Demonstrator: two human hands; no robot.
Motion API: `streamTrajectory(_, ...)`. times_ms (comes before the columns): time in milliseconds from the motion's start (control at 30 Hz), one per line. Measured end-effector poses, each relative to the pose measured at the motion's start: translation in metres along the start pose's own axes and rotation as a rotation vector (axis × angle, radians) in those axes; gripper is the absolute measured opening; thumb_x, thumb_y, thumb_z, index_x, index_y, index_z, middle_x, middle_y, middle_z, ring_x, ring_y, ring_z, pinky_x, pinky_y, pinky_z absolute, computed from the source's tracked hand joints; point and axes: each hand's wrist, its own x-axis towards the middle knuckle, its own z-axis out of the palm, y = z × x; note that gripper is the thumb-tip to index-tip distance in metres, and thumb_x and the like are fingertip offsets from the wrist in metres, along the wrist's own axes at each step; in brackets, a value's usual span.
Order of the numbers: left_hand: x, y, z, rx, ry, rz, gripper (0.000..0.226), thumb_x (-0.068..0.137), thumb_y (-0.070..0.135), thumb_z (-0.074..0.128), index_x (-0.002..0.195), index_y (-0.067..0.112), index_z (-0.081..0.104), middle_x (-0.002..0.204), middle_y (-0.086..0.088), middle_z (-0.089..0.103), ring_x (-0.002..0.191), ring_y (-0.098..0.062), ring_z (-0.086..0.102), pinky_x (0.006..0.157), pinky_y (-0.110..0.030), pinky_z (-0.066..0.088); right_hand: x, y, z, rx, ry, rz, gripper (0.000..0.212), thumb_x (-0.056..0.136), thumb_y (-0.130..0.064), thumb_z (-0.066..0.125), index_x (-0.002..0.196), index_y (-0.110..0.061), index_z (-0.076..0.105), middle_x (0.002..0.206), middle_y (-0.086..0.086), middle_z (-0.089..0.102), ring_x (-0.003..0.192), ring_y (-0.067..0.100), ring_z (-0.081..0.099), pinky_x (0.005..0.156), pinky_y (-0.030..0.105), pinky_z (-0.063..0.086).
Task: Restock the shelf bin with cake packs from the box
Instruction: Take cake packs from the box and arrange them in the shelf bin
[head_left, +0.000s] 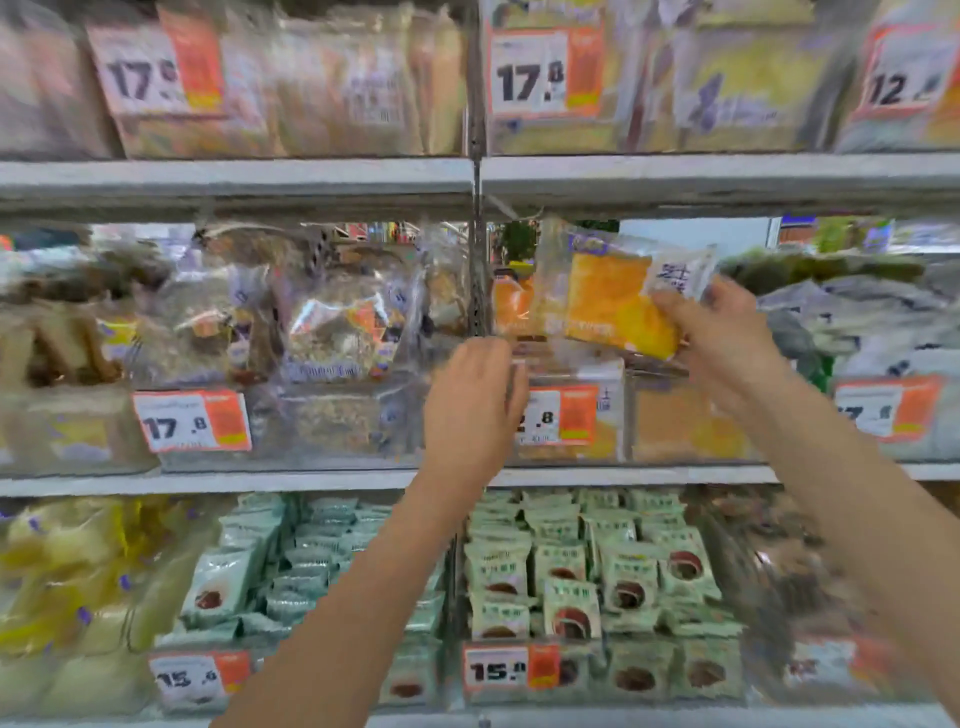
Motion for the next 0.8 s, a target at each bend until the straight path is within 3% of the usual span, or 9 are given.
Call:
streamTrajectory(100,0.02,-0.002,0.038,0.166,-0.022,0.071,0.039,0.094,0.032,0.039,0.1,0.005,0.067,0.096,-0.011,0.069,0.094,-0.03,0.063,0.096,-0.046,0.046,0.061,0.004,0.017,-0.171,0.017,-0.057,0.013,0.088,-0.016,0.064,0.101,-0.016,0.064,0.107,0.013,0.068,0.095,0.025,0.063,0.084,0.043,0.051)
streamTrajectory(167,0.016,-0.005,0.055,0.231,0.038,0.054,0.04,0.093,0.036,0.041,0.086,0.01,0.071,0.079,-0.007,0.071,0.083,-0.028,0.064,0.105,-0.049,0.037,0.091,0.017,0.03,-0.281,-0.003,-0.036,0.028,0.087,-0.018,0.065,0.114,-0.01,0.061,0.115,0.015,0.065,0.101,0.028,0.062,0.089,0.043,0.049)
streamTrajectory(367,0.013,-0.011,0.072,0.236,0.235,0.096,0.031,0.084,0.028,0.047,0.065,0.012,0.065,0.061,-0.003,0.063,0.068,-0.024,0.062,0.105,-0.046,0.037,0.133,0.053,0.075,-0.368,-0.145,0.068,0.03,0.089,-0.018,0.065,0.117,-0.01,0.06,0.114,0.007,0.064,0.102,0.025,0.061,0.091,0.039,0.05)
streamTrajectory(467,0.013,-0.012,0.075,0.22,0.257,0.111,0.03,0.083,0.029,0.048,0.065,0.012,0.065,0.061,-0.003,0.063,0.067,-0.023,0.061,0.105,-0.045,0.037,0.136,0.077,0.087,-0.394,-0.111,0.1,0.038,0.087,-0.018,0.066,0.122,-0.008,0.055,0.121,0.009,0.062,0.108,0.027,0.059,0.095,0.041,0.048)
streamTrajectory(600,0.012,-0.014,0.078,0.198,0.288,0.12,0.033,0.086,0.03,0.046,0.065,0.012,0.065,0.061,-0.003,0.062,0.067,-0.022,0.061,0.103,-0.045,0.039,0.138,0.084,0.084,-0.651,-0.073,0.029,0.067,0.079,-0.029,0.075,0.13,-0.006,0.037,0.127,0.014,0.055,0.115,0.032,0.054,0.092,0.042,0.047)
streamTrajectory(733,0.013,-0.014,0.077,0.204,0.278,0.126,0.033,0.085,0.031,0.047,0.064,0.013,0.065,0.061,-0.002,0.063,0.066,-0.022,0.06,0.103,-0.044,0.039,0.139,0.085,0.085,-0.683,-0.071,0.011,0.072,0.079,-0.029,0.074,0.13,-0.003,0.031,0.128,0.016,0.055,0.115,0.033,0.054,0.084,0.036,0.045)
streamTrajectory(800,0.014,-0.013,0.075,0.216,0.257,0.129,0.034,0.085,0.03,0.046,0.063,0.013,0.064,0.059,-0.002,0.062,0.065,-0.022,0.06,0.102,-0.045,0.04,0.137,0.083,0.085,-0.687,-0.083,0.04,0.075,0.079,-0.032,0.075,0.129,-0.002,0.027,0.128,0.016,0.054,0.115,0.033,0.054,0.087,0.037,0.046)
